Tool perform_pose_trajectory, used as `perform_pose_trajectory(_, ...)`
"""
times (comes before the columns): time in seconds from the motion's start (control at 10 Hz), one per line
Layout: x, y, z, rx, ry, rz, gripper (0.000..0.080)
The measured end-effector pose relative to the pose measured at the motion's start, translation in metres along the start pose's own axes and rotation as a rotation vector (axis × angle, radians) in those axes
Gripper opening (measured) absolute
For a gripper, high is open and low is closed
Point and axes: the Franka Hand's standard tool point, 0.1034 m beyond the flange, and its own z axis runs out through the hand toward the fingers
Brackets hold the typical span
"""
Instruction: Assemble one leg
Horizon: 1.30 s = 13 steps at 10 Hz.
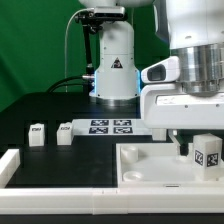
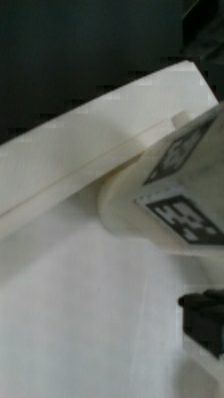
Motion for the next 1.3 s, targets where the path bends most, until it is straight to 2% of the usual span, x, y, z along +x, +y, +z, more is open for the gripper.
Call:
perform_pose_trajectory(0.5,0.0061,0.0059,-0.0016,-0.022,0.009,-0.505,0.0649)
perform_pose_trajectory(0.6,0.0059,0.0060,-0.0012,-0.022,0.009,-0.495,0.0537)
perform_pose_trajectory(0.7,0.0059,0.0061,-0.0012,-0.022,0.009,-0.495,0.0537)
perform_pose_trajectory(0.8,0.0059,0.0060,-0.0011,-0.022,0.009,-0.487,0.0385)
perform_pose_trajectory(0.9,0.0058,0.0060,-0.0011,-0.022,0.009,-0.468,0.0288)
perform_pose_trajectory(1.1,0.0059,0.0061,-0.0011,-0.022,0.009,-0.467,0.0288)
perform_pose_trajectory(1.3,0.0053,0.0043,-0.0014,-0.010,0.011,-0.222,0.0288)
